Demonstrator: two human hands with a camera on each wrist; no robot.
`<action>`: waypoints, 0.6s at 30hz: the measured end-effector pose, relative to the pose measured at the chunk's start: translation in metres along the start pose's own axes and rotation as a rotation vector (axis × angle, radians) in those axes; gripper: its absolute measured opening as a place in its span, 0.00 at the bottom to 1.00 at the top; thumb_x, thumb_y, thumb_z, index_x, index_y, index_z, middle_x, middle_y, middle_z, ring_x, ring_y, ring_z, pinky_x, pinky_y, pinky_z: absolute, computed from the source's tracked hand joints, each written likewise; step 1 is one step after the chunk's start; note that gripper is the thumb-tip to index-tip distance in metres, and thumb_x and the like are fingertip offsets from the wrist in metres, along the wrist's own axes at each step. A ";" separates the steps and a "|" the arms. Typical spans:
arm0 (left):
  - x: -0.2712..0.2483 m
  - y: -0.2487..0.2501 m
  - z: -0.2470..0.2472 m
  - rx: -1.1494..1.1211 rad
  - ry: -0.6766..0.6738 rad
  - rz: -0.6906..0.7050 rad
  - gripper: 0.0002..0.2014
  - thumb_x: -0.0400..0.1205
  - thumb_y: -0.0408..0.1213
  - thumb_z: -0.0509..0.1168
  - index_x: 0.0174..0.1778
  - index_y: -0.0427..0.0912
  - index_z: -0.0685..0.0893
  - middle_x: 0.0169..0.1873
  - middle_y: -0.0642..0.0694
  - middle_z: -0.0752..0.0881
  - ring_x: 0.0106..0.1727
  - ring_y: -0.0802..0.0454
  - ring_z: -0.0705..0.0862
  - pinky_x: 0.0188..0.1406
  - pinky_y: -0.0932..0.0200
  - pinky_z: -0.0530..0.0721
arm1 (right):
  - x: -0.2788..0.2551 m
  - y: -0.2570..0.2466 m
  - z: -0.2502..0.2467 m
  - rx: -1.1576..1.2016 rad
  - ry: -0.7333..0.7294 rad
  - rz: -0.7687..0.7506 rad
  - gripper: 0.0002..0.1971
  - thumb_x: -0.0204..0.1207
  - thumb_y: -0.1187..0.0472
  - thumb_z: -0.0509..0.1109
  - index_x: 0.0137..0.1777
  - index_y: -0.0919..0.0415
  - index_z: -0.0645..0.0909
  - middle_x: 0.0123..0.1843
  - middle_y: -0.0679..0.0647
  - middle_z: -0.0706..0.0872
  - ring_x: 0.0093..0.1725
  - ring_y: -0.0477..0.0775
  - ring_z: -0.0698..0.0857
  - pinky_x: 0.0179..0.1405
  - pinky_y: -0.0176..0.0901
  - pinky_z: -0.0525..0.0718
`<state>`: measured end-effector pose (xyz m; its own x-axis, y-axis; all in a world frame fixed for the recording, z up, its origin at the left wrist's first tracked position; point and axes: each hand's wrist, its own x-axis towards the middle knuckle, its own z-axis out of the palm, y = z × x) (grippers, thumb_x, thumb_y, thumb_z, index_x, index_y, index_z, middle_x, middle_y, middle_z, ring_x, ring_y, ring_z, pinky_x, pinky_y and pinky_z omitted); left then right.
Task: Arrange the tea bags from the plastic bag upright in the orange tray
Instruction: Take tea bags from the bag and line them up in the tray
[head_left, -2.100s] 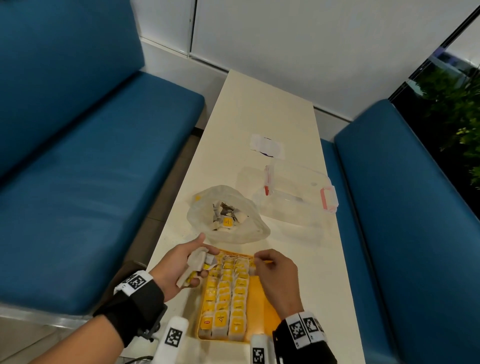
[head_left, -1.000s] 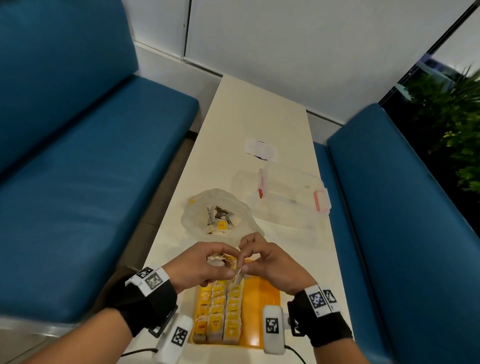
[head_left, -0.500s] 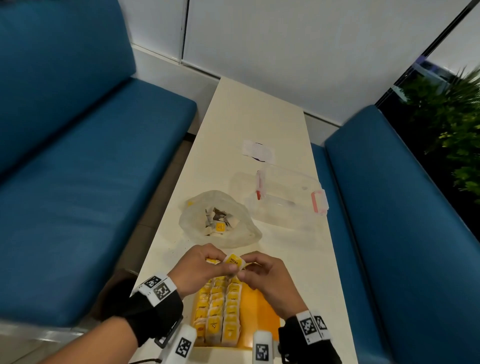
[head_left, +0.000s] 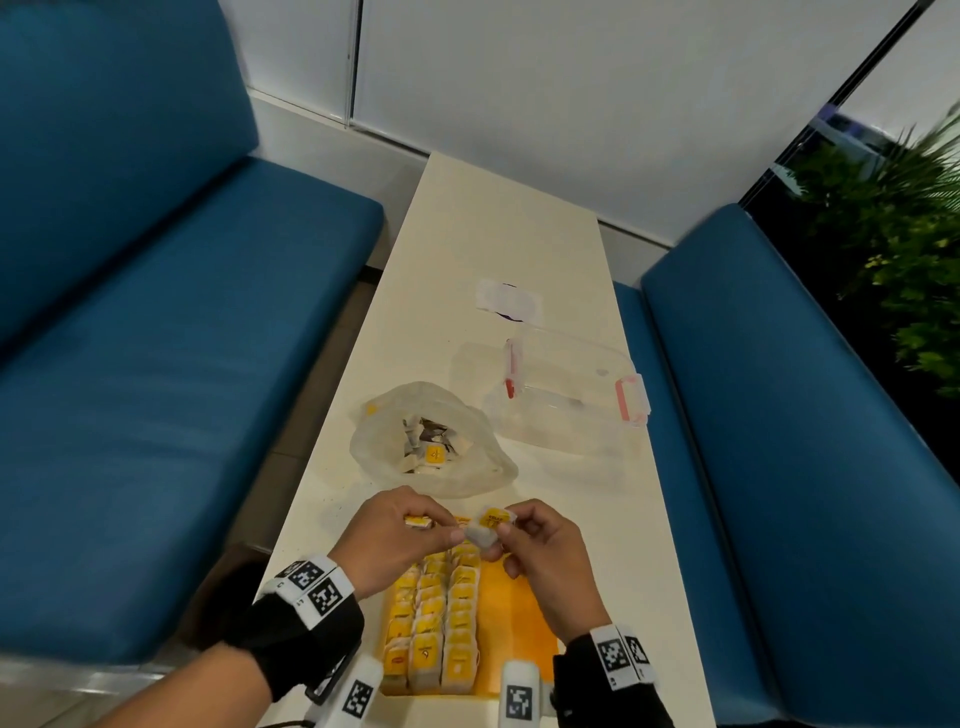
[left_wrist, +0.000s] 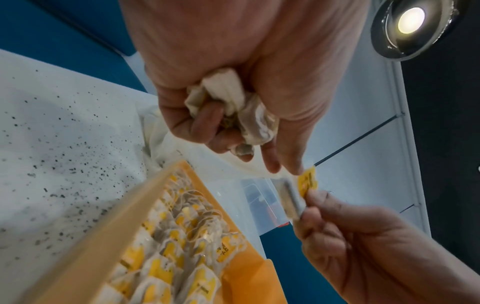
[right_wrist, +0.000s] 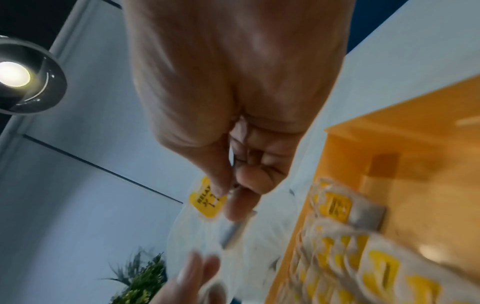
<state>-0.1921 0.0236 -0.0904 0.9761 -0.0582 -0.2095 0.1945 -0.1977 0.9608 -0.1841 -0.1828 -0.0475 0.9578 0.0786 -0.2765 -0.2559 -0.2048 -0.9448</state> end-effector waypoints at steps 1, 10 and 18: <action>0.000 -0.003 -0.004 0.007 0.015 -0.017 0.05 0.70 0.48 0.83 0.39 0.60 0.94 0.45 0.54 0.90 0.51 0.61 0.88 0.56 0.58 0.85 | 0.002 0.004 -0.006 -0.065 0.011 0.026 0.01 0.79 0.76 0.68 0.48 0.76 0.79 0.30 0.66 0.85 0.26 0.51 0.81 0.23 0.40 0.73; -0.004 -0.049 -0.014 0.204 0.144 -0.200 0.18 0.73 0.50 0.80 0.58 0.53 0.88 0.55 0.53 0.89 0.57 0.54 0.85 0.55 0.58 0.82 | 0.018 0.051 -0.027 -0.618 -0.015 0.241 0.08 0.75 0.68 0.68 0.40 0.54 0.81 0.35 0.56 0.90 0.33 0.49 0.86 0.32 0.41 0.80; -0.003 -0.061 -0.009 0.236 0.095 -0.221 0.24 0.75 0.49 0.79 0.67 0.51 0.86 0.65 0.50 0.87 0.66 0.52 0.83 0.67 0.57 0.79 | 0.037 0.059 0.000 -0.772 0.098 0.306 0.09 0.77 0.62 0.67 0.36 0.55 0.79 0.42 0.54 0.88 0.46 0.56 0.87 0.44 0.44 0.85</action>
<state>-0.2056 0.0449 -0.1469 0.9198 0.1009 -0.3792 0.3851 -0.4172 0.8232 -0.1634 -0.1923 -0.1133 0.8766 -0.1670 -0.4513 -0.3793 -0.8170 -0.4343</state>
